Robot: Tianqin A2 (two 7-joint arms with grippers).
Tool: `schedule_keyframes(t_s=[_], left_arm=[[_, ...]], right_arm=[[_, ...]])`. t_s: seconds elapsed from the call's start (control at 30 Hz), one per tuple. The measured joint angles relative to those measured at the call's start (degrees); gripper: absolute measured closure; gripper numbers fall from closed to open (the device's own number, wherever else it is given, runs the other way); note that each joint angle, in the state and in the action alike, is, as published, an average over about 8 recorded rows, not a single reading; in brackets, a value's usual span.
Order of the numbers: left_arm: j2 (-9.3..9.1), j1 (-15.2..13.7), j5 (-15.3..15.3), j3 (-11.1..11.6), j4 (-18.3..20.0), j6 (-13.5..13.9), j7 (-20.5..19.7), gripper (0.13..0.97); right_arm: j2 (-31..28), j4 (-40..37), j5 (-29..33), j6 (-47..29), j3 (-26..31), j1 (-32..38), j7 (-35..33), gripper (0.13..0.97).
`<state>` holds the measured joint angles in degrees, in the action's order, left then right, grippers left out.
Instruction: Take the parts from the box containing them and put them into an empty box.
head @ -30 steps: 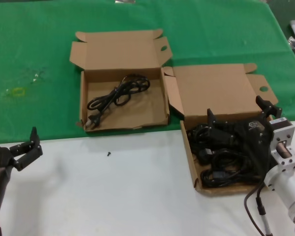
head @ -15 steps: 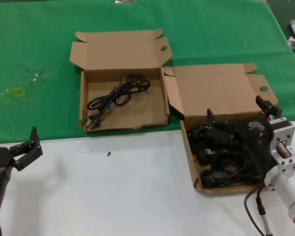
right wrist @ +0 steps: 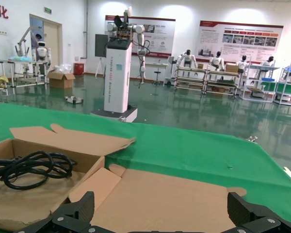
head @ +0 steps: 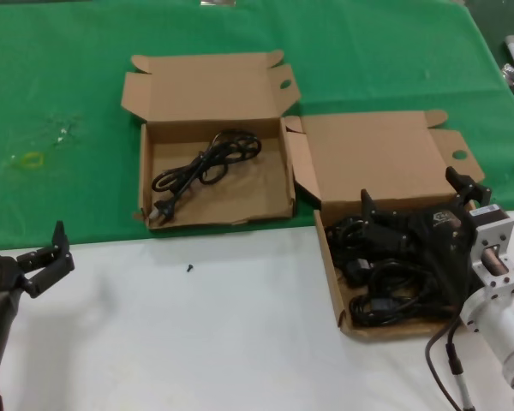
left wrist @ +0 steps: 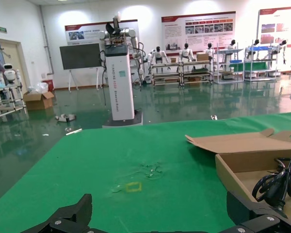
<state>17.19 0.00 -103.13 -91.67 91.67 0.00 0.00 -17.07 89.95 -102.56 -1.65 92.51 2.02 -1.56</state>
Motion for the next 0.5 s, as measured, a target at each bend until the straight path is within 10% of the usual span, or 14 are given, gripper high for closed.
schedule_keyframes(t_s=[0.5], left_arm=[[0.0,0.0,0.0,0.0,0.0,0.0,0.0,0.132]], right_arm=[[0.0,0.0,0.0,0.0,0.0,0.0,0.0,0.129]])
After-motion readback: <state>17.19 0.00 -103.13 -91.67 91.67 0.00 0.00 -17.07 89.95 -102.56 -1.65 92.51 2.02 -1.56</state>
